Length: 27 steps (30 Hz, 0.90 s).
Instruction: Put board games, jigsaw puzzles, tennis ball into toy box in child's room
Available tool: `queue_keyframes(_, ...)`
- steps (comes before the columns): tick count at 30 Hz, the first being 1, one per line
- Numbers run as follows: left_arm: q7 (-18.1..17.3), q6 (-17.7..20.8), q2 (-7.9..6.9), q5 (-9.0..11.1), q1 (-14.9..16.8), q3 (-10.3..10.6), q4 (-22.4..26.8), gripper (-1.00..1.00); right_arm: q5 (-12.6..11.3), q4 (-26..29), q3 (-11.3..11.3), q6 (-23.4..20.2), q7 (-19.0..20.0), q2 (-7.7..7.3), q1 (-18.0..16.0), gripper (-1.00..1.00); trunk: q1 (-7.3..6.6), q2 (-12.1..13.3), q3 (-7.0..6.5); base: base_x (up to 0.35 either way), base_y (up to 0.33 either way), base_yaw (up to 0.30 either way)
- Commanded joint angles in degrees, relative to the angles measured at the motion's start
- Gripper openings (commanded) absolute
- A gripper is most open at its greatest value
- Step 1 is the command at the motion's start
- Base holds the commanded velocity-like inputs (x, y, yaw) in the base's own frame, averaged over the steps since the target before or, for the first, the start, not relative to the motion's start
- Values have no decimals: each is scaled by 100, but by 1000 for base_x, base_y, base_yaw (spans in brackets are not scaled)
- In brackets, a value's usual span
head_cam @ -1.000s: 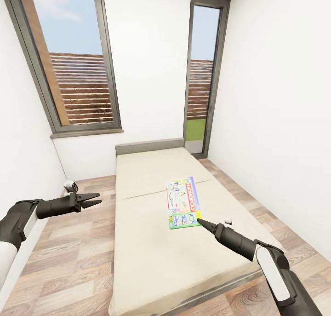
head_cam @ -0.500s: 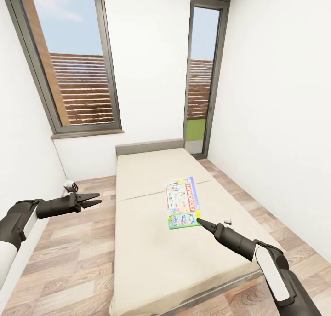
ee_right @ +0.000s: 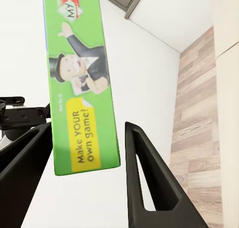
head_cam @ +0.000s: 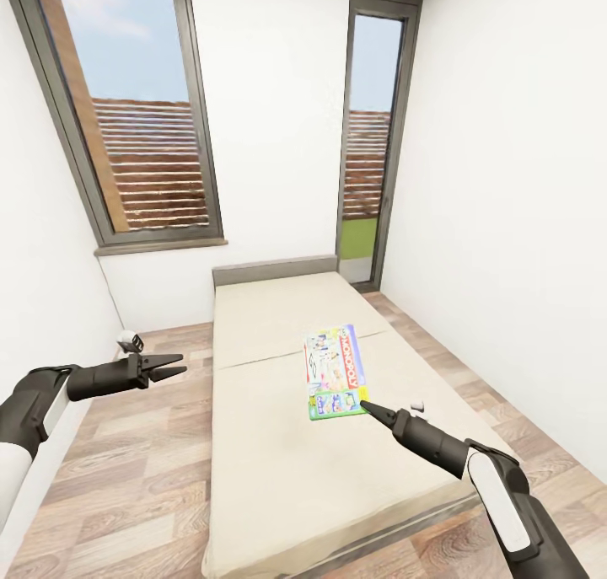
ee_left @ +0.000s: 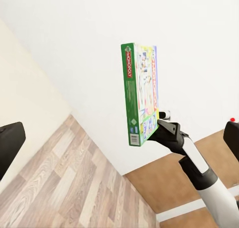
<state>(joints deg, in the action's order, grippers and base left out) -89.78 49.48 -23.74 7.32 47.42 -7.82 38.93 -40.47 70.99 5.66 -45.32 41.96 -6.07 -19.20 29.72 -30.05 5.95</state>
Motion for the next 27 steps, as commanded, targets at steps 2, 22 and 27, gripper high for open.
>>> queue_keyframes(2,-22,61,-2,-3,4,1,0,100,-9,-2,6,-30,8,0,-5,-100,-42,72,-25,0,0,0)
queue_keyframes(22,-22,54,24,-3,4,8,0,100,-4,-11,6,-30,5,0,-5,-100,-393,713,-312,0,0,0)
queue_keyframes(27,-22,54,46,-3,4,9,0,100,-4,-14,6,-27,5,0,-5,-100,-393,713,-312,0,0,0)
